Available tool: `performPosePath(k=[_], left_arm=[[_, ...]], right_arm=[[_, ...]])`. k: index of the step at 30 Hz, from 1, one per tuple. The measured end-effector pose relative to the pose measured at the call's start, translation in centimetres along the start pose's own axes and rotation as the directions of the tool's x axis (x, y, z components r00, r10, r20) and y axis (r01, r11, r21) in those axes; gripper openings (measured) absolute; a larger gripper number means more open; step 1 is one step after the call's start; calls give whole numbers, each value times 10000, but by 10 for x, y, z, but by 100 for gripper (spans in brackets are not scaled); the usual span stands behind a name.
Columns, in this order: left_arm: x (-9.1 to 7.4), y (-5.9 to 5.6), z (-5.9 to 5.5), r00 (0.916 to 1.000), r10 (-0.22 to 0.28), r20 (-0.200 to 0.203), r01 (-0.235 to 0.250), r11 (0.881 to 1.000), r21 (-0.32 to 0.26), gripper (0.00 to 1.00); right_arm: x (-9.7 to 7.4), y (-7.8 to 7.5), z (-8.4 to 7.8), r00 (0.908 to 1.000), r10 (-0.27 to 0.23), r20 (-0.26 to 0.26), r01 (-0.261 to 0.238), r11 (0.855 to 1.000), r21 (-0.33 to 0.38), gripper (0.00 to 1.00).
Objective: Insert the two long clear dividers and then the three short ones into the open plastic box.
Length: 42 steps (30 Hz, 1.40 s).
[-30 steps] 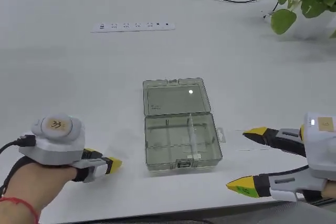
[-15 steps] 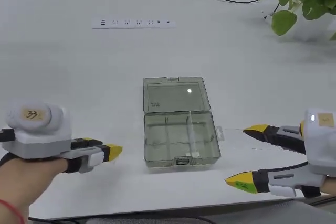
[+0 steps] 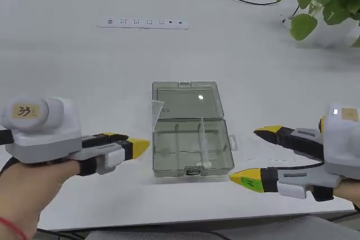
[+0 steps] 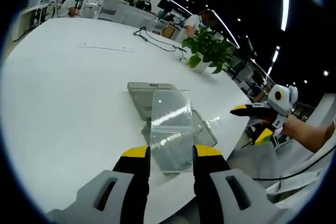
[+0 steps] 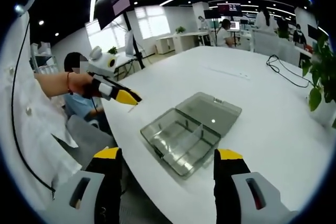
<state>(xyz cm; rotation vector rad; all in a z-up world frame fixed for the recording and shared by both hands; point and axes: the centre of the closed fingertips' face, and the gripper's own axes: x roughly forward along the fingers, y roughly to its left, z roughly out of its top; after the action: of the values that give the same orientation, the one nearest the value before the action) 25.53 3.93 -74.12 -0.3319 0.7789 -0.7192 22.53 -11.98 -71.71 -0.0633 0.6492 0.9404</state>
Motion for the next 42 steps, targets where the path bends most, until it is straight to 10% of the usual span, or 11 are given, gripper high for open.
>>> performPosePath(k=[17, 40, 42], left_arm=[[12, -52, 15, 9909, -1159, 679, 1153, 9933, 129, 30], [22, -73, 17, 9898, -1355, 444, 1259, 9766, 1745, 30], [23, -65, 14, 9952, -951, 241, 878, 9725, 2156, 15]], right_arm=[[24, 23, 71, 9803, 21, 1976, -563, 9616, 2688, 39], [49, 34, 66, 9852, -470, 1647, -327, 8924, 4500, 8], [48, 31, 65, 9853, -739, 1542, -80, 8809, 4733, 6]])
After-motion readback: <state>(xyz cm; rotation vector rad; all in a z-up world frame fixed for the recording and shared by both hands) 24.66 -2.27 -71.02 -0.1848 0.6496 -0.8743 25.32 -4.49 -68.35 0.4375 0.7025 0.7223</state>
